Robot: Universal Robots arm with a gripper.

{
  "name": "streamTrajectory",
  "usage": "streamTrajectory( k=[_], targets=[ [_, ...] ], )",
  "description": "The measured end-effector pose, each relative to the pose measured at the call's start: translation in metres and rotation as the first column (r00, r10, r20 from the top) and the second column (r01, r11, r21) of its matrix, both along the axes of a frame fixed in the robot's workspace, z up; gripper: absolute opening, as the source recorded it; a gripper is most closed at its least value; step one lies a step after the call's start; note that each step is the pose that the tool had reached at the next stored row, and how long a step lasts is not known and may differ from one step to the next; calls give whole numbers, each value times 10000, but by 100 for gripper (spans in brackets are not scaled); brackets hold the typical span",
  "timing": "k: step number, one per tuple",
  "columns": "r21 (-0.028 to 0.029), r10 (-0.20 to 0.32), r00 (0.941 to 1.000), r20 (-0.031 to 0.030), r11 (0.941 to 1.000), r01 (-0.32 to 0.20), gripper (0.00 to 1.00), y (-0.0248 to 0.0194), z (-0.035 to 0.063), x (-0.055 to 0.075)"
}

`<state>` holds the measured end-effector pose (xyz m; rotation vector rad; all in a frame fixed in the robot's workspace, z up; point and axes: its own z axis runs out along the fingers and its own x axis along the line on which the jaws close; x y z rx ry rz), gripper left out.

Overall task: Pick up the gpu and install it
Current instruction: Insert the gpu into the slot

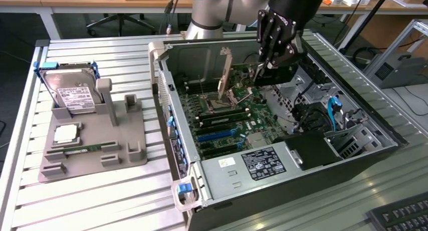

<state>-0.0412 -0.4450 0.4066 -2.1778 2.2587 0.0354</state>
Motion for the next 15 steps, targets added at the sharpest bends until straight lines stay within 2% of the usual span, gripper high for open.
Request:
streamTrajectory(
  k=[15],
  targets=[
    [0,0,10000,0,10000,0,27,-38,-3,0]
  ],
)
